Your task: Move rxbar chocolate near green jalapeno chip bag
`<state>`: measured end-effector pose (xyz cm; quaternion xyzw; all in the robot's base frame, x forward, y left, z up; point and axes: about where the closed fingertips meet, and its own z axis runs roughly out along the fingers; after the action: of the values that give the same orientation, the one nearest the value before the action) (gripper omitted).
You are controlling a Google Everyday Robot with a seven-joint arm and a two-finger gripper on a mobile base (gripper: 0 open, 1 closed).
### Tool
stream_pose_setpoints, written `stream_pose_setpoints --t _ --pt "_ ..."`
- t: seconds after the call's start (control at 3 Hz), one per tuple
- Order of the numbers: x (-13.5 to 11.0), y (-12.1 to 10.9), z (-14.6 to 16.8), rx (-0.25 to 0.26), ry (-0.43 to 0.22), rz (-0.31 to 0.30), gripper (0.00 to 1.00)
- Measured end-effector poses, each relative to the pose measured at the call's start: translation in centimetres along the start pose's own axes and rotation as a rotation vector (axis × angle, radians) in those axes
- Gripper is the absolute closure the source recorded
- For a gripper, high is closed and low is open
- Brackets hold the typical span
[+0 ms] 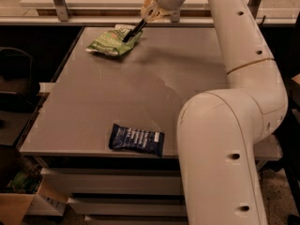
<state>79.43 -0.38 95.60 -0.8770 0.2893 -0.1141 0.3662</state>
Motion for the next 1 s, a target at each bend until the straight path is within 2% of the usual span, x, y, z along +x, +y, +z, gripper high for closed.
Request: stream_pose_setpoints --t 1.0 --pt "-0.51 -0.27 1.10 -0.013 -0.024 0.009 0.12"
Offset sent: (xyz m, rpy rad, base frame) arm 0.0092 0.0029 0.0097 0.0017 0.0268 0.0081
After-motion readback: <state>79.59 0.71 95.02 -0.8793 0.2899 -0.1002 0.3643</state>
